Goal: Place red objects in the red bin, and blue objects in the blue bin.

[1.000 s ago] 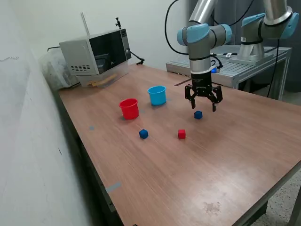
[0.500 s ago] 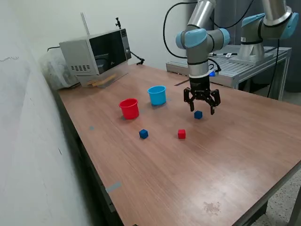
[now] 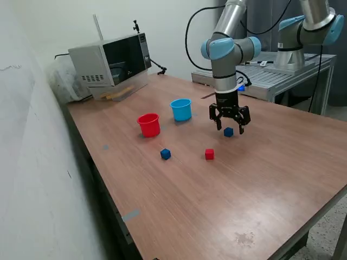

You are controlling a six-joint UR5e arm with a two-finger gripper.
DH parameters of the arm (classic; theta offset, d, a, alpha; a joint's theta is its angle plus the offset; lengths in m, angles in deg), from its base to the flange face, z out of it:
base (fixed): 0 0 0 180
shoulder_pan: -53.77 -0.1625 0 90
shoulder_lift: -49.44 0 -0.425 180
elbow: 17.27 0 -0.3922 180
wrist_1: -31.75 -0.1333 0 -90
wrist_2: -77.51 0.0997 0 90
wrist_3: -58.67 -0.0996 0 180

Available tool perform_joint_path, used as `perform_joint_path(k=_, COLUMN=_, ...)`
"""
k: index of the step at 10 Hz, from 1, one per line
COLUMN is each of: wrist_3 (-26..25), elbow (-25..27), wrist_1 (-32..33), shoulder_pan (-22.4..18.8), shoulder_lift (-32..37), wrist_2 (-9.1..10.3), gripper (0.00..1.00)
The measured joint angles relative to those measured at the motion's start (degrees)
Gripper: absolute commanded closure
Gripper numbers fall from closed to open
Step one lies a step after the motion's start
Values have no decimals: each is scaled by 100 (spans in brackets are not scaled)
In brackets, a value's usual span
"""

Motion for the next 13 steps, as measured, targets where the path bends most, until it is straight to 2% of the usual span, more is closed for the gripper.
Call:
perform_joint_path(k=2, wrist_3=0, elbow=-18, wrist_1=4, shoulder_pan=6, shoulder_lift=-48, wrist_2=-9, gripper=0)
perform_joint_path(k=3, wrist_3=0, elbow=-31, wrist_1=5, shoulder_pan=9, shoulder_lift=-72, wrist_2=-13, gripper=100)
perform_joint_path(k=9, wrist_3=7, elbow=-76, wrist_1=7, shoulder_pan=4, shoulder_lift=-118, wrist_2=-50, gripper=100)
perform_joint_path(k=13, wrist_3=11, elbow=-107, wrist_1=14, shoulder_pan=1, shoulder_lift=41, wrist_2=-149, gripper=100)
